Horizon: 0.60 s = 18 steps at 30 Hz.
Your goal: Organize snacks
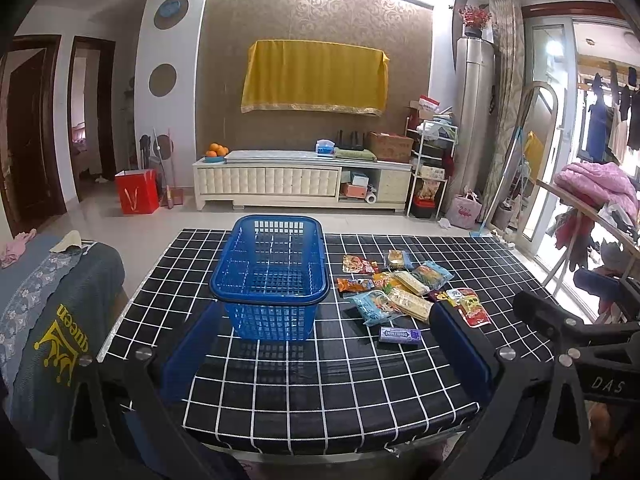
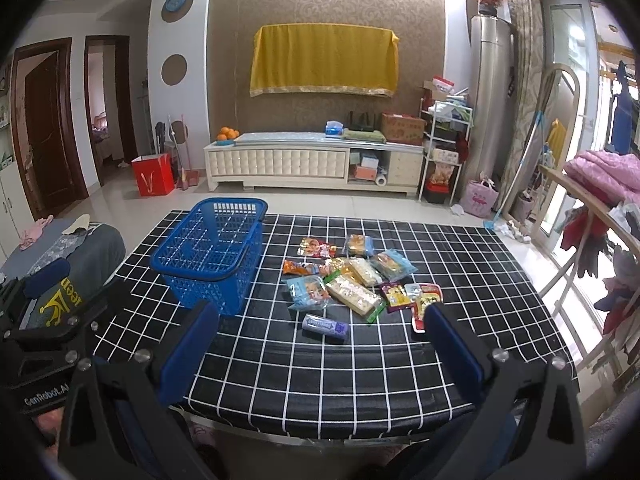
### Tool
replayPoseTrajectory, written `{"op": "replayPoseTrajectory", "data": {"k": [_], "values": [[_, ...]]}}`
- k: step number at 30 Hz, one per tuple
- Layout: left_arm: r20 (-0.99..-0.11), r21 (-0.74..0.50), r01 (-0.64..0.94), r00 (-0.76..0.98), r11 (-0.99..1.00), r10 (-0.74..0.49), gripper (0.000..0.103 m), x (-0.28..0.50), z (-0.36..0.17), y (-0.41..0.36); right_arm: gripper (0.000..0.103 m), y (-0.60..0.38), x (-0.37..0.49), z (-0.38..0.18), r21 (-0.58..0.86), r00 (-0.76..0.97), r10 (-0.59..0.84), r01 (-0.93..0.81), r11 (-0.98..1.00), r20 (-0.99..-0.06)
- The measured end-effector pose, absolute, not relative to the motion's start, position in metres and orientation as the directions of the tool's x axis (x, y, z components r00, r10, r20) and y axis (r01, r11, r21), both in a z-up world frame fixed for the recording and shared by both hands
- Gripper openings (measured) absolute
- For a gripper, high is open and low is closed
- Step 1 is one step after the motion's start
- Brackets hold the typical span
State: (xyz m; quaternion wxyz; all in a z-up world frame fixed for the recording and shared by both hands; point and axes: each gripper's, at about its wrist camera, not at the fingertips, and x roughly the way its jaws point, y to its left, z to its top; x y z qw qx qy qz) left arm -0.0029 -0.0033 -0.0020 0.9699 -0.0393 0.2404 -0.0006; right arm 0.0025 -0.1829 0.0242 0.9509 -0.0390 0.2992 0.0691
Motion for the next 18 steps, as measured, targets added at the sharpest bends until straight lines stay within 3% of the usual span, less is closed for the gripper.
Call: {"op": "replayPoseTrajectory", "data": {"k": [18], "values": [[-0.471, -0.07, -0.015, 0.882, 0.997, -0.02, 0.103, -0.0047, -0.0031, -0.0026, 0.103, -0.1828, 0.0012, 0.0238, -0.034, 0.809, 0.109, -0.158, 0.987, -0.577]]}}
